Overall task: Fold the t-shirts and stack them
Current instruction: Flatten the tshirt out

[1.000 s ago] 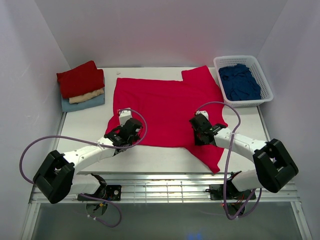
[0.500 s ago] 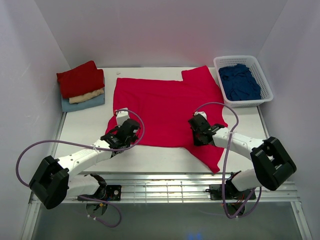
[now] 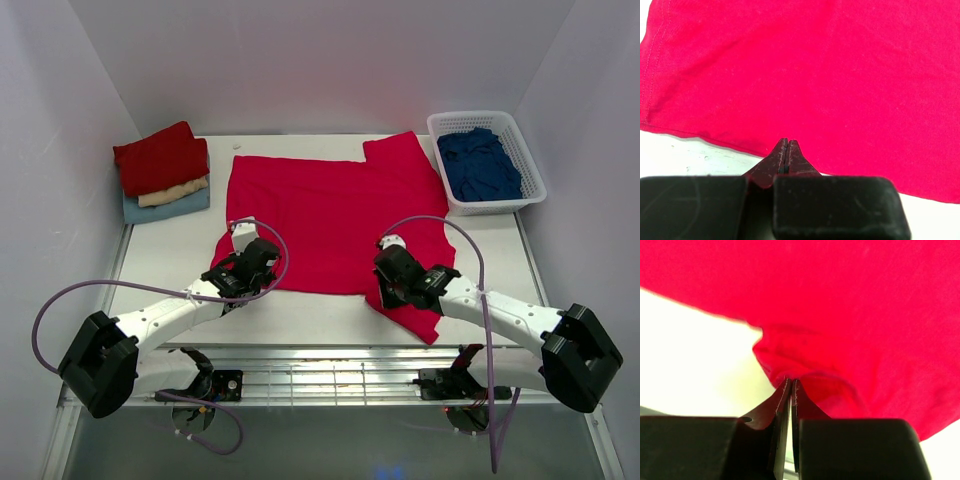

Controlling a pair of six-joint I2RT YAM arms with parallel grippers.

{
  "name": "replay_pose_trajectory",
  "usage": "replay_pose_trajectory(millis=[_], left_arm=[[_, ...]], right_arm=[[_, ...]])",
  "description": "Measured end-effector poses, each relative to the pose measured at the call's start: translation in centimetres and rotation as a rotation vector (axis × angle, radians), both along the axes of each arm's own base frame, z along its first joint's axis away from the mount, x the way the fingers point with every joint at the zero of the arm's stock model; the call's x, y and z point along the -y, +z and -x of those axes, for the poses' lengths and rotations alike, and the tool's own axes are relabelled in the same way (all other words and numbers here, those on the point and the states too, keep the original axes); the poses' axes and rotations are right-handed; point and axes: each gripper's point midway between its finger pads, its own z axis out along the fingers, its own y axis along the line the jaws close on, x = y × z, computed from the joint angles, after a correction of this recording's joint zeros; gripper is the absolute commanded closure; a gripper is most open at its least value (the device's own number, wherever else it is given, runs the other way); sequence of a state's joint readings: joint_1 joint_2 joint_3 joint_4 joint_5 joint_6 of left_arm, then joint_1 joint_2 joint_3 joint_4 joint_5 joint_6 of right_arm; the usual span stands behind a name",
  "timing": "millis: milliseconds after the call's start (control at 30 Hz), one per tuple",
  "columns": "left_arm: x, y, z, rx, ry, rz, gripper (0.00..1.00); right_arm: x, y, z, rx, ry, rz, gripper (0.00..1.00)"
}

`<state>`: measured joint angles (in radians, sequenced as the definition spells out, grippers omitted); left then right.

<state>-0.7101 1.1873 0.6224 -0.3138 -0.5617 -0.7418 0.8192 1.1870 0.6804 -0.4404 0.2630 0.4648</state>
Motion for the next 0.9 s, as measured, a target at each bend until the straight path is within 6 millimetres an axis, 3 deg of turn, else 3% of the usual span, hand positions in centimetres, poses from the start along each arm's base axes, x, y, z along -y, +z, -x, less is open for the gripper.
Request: replay_pose_trajectory(millis=[167, 567, 733, 900], left_arm=[[0.0, 0.0, 0.0, 0.0, 0.0, 0.0, 1.0], [0.0, -0.1, 0.0, -0.002, 0.0, -0.002, 1.0], [0.0, -0.2, 0.0, -0.006, 0.0, -0.005, 1.0], [0.0, -0.3, 0.0, -0.009, 0.0, -0.008, 1.0]], right_arm=[[0.3, -2.4, 3.6, -0.089, 0.049, 0.041, 0.92], [-2.2, -4.2, 8.6, -0.165, 0.185, 0.088, 0.91], [-4.4, -4.2, 9.9, -0.181, 0.242, 0.105, 0.6], [-6.6, -2.8, 11.4, -0.144, 0.307, 0.128, 0.51]])
